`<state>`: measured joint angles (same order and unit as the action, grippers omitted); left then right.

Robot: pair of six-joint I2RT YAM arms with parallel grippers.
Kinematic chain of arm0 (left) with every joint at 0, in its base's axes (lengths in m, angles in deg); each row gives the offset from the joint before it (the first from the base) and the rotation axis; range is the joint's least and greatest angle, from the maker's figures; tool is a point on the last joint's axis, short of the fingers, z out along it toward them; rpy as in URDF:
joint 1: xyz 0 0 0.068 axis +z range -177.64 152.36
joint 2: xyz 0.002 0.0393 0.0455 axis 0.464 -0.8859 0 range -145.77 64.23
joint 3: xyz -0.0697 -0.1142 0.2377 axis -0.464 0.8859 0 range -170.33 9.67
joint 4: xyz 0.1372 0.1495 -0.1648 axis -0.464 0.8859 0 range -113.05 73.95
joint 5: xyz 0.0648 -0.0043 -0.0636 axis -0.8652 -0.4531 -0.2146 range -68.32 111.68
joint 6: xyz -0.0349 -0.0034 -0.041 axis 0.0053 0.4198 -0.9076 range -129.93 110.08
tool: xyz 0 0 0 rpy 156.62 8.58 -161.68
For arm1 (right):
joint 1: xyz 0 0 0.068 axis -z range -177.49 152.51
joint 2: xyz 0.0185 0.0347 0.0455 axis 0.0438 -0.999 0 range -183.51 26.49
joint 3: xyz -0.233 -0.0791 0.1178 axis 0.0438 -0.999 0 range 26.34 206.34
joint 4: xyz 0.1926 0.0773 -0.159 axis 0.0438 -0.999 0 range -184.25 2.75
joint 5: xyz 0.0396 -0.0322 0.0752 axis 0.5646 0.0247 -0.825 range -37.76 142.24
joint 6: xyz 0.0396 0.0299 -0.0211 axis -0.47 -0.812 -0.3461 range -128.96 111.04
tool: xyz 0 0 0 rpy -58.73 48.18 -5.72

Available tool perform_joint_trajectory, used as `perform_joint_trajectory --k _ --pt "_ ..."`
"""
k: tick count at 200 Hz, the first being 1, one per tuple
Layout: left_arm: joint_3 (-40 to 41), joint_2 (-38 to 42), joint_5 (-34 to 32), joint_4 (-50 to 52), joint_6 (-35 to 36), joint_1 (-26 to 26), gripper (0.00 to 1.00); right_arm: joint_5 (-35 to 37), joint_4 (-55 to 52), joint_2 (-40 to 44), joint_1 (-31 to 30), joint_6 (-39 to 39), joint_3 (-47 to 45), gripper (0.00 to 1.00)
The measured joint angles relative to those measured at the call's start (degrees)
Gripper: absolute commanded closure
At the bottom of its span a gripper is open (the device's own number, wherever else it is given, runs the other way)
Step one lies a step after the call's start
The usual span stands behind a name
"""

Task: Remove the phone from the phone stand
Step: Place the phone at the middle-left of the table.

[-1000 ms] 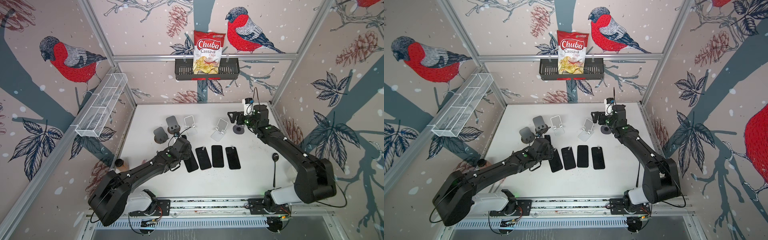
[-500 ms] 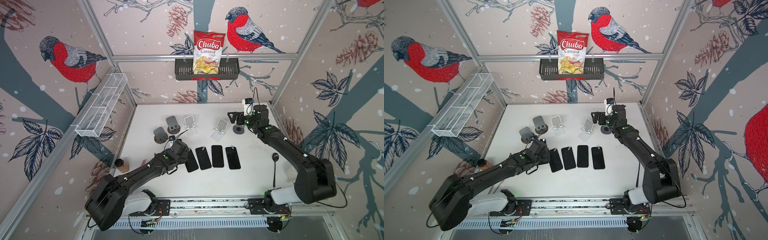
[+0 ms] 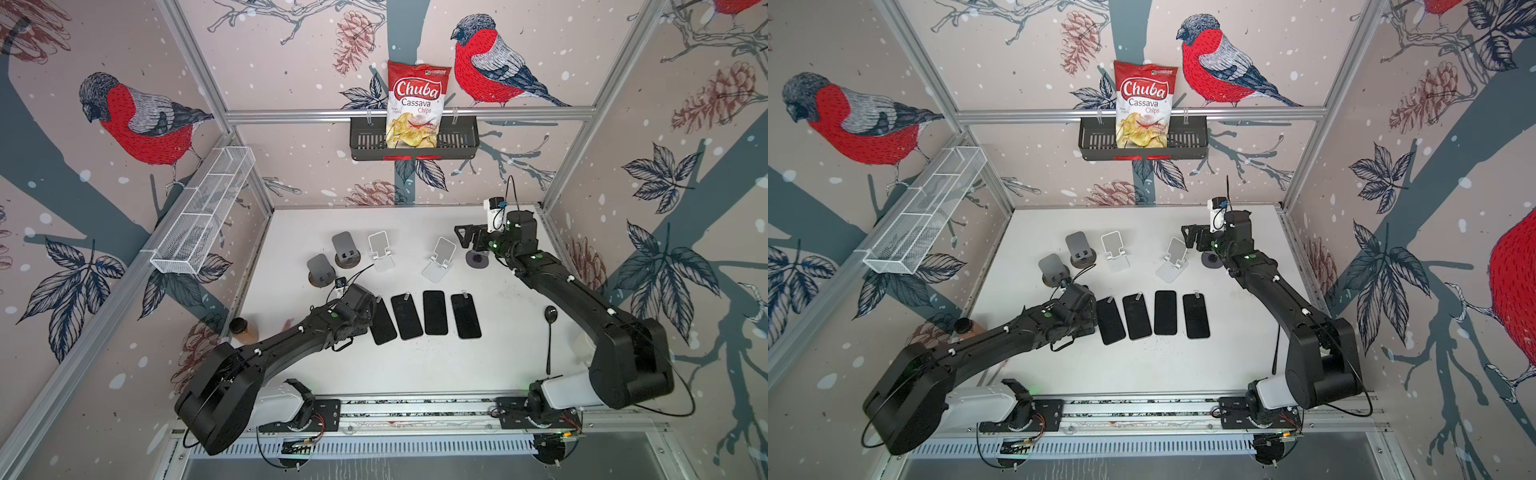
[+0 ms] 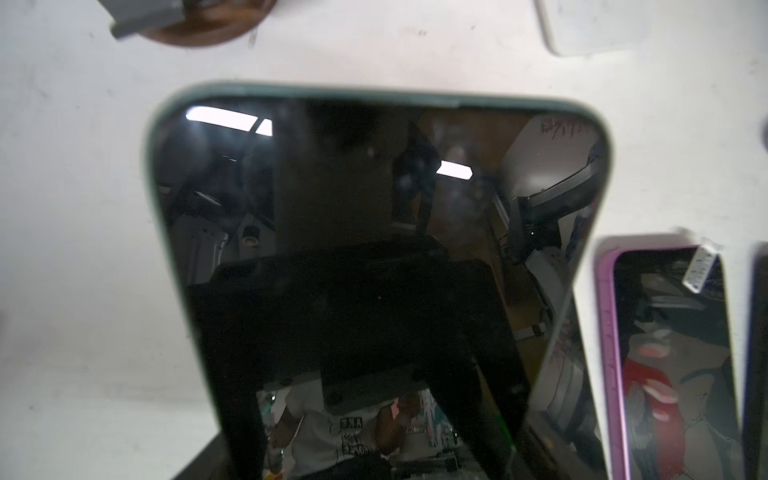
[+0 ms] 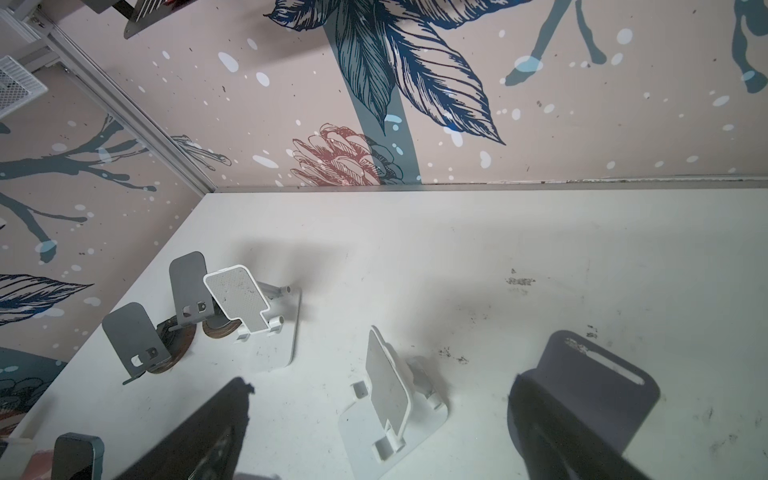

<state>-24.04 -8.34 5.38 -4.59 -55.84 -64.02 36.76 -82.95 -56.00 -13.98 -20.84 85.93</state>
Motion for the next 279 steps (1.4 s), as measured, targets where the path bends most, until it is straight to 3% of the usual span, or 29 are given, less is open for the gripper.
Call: perform_joint_trajectory --k 105,279 --pt "3.1 -1.0 3.8 -1.1 -1.8 3.1 0.58 -1.5 0.2 -0.1 -0.4 0.0 -0.5 0.01" --pt "-1.0 -5.6 7.5 1.3 -0.4 5.5 0.58 -1.7 0.2 -0.4 -1.1 0.0 -0.3 0.01"
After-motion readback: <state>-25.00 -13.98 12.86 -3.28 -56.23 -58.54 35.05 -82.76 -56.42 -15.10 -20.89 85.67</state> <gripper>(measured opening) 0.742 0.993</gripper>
